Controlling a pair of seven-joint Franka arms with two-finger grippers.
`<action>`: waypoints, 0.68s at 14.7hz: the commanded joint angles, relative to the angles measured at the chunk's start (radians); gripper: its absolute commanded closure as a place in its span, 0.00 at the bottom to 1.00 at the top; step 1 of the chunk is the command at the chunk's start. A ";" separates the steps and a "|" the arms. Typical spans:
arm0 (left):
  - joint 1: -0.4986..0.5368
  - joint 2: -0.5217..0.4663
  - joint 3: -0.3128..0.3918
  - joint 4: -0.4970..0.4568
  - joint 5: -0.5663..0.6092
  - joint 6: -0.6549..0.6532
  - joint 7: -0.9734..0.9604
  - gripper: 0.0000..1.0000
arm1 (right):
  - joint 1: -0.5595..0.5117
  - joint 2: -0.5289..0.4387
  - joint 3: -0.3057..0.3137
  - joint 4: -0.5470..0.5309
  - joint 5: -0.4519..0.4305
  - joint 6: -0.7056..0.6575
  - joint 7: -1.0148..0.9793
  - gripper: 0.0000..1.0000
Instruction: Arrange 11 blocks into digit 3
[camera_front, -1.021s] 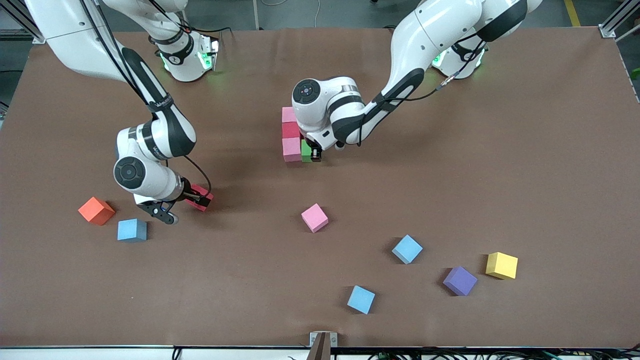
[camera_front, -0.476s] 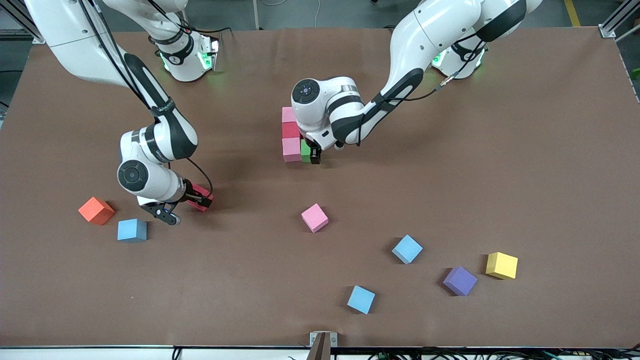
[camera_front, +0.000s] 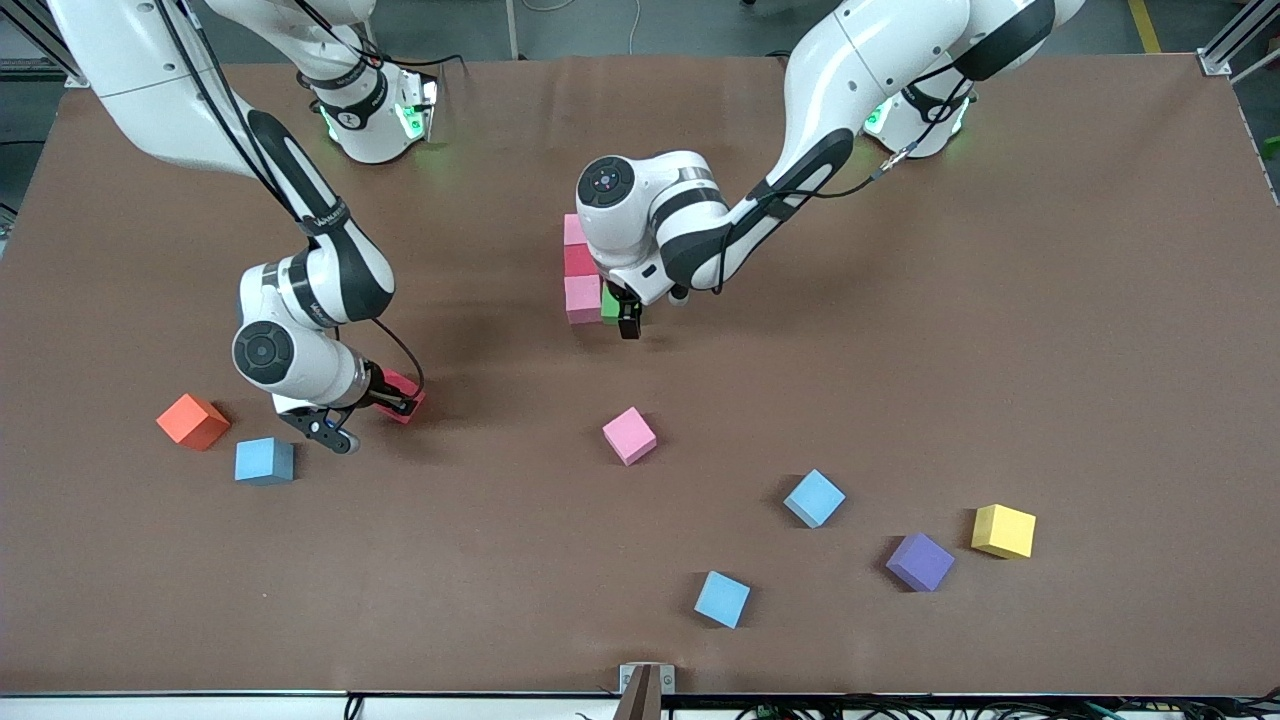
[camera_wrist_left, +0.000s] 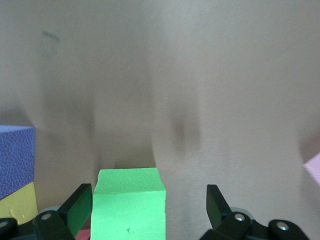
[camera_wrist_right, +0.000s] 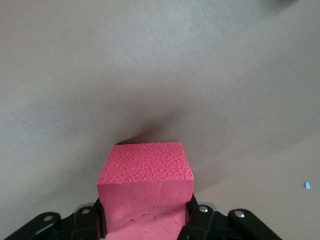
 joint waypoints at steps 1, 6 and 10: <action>0.032 -0.074 0.000 -0.025 0.033 -0.055 -0.042 0.00 | 0.019 0.005 0.003 0.075 -0.004 -0.007 -0.018 0.48; 0.173 -0.122 -0.006 -0.030 0.026 -0.077 0.241 0.00 | 0.156 0.023 0.003 0.193 0.000 -0.011 -0.036 0.48; 0.302 -0.126 -0.007 -0.025 0.030 -0.046 0.562 0.00 | 0.257 0.044 0.003 0.206 0.005 -0.008 -0.105 0.48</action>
